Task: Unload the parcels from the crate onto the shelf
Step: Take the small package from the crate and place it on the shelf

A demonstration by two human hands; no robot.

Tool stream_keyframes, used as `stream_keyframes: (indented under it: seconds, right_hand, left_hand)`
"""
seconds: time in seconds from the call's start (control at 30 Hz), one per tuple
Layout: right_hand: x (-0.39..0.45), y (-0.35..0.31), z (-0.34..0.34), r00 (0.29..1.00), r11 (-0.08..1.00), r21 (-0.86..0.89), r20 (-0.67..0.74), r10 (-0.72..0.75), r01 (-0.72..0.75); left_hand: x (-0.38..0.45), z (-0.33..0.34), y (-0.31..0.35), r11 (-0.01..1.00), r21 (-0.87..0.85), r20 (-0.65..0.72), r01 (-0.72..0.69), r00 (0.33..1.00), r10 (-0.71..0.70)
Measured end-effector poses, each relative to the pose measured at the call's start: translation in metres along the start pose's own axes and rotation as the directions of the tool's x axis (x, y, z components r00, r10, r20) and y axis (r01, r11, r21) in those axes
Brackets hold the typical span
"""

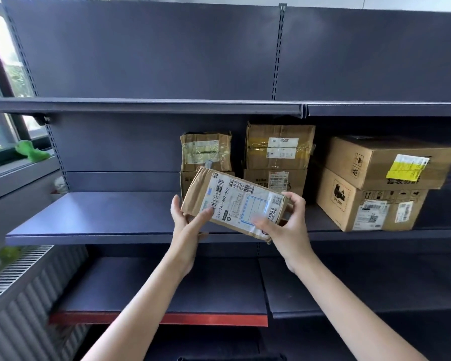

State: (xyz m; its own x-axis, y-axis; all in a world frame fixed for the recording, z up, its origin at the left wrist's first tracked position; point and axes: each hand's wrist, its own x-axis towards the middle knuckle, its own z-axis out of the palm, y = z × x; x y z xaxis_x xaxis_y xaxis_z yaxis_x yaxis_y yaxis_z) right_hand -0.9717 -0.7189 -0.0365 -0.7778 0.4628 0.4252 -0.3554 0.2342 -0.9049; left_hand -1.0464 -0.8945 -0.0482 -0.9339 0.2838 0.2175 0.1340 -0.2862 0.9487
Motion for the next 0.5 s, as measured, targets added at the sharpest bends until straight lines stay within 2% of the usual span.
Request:
stream_keyframes:
  seconds: [0.27, 0.5]
  right_hand:
    - [-0.015, 0.004, 0.022, 0.999, 0.996, 0.089, -0.053, -0.012, 0.017]
    - [-0.029, 0.009, 0.034, 0.999, 0.993, 0.117, -0.002, 0.034, -0.033]
  left_hand:
    - [-0.023, 0.026, -0.027, 0.979, -0.179, 0.077, 0.093, 0.994, -0.08]
    - [-0.025, 0.023, -0.029, 0.968, -0.242, 0.093, 0.07, 0.994, -0.049]
